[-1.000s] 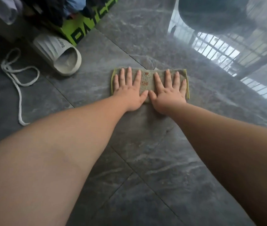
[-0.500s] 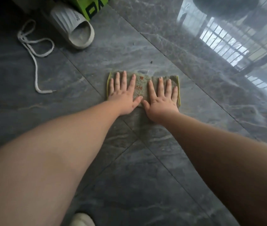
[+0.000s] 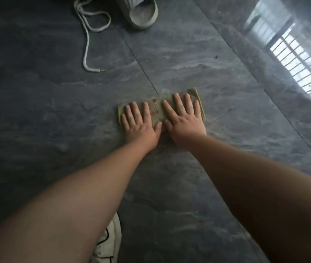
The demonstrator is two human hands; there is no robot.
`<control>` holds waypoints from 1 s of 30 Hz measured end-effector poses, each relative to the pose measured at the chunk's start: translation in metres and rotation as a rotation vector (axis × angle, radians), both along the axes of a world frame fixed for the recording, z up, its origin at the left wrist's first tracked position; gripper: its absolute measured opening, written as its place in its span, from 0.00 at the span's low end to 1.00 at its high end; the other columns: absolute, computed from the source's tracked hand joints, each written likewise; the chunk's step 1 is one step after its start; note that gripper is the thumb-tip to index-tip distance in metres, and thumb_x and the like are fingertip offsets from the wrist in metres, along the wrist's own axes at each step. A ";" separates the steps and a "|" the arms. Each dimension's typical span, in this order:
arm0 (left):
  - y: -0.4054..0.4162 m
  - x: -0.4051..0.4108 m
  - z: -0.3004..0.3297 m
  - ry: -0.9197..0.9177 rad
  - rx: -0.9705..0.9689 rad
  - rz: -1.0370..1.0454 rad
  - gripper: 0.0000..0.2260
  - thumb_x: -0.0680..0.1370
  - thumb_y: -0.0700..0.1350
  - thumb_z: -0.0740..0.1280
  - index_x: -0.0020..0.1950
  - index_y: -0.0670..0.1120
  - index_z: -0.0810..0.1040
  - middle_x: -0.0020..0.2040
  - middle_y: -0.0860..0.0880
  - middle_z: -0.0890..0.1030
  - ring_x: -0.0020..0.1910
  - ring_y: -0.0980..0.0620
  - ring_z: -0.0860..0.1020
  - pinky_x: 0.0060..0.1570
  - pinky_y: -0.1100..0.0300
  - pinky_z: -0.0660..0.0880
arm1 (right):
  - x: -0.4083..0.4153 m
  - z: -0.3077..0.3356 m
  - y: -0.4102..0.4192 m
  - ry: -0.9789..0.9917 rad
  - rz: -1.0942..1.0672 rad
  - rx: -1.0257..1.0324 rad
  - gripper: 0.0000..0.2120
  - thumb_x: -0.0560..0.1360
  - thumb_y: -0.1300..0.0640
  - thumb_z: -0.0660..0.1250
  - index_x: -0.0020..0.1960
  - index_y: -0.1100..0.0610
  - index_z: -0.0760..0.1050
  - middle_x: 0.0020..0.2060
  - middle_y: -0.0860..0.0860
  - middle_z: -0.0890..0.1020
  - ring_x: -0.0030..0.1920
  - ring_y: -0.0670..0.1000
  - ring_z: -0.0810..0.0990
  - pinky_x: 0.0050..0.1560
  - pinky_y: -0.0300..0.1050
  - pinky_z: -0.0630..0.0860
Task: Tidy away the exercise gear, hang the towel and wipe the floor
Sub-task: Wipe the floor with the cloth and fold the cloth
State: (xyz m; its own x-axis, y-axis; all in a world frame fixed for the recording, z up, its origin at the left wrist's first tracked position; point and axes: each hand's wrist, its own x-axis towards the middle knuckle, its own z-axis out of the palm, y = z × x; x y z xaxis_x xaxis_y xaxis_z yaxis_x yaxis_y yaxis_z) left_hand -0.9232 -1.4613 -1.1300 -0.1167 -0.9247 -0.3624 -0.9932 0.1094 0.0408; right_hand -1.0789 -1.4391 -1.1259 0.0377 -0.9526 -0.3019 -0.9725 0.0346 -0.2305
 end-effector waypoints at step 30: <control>0.164 -0.194 0.003 0.023 0.125 -1.035 0.38 0.78 0.68 0.47 0.78 0.51 0.33 0.78 0.40 0.32 0.77 0.36 0.32 0.73 0.36 0.34 | -0.112 0.009 0.282 0.073 -1.050 0.223 0.34 0.77 0.34 0.46 0.80 0.40 0.39 0.80 0.49 0.40 0.79 0.56 0.35 0.76 0.60 0.34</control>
State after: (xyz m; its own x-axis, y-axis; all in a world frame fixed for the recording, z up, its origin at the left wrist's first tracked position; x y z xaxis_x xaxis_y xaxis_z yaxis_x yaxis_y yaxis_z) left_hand -1.1172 -1.2977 -1.1269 -0.8395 -0.3243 -0.4360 -0.4148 0.9008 0.1285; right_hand -1.1910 -1.1567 -1.1172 -0.7922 -0.4215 -0.4412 -0.4432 0.8945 -0.0588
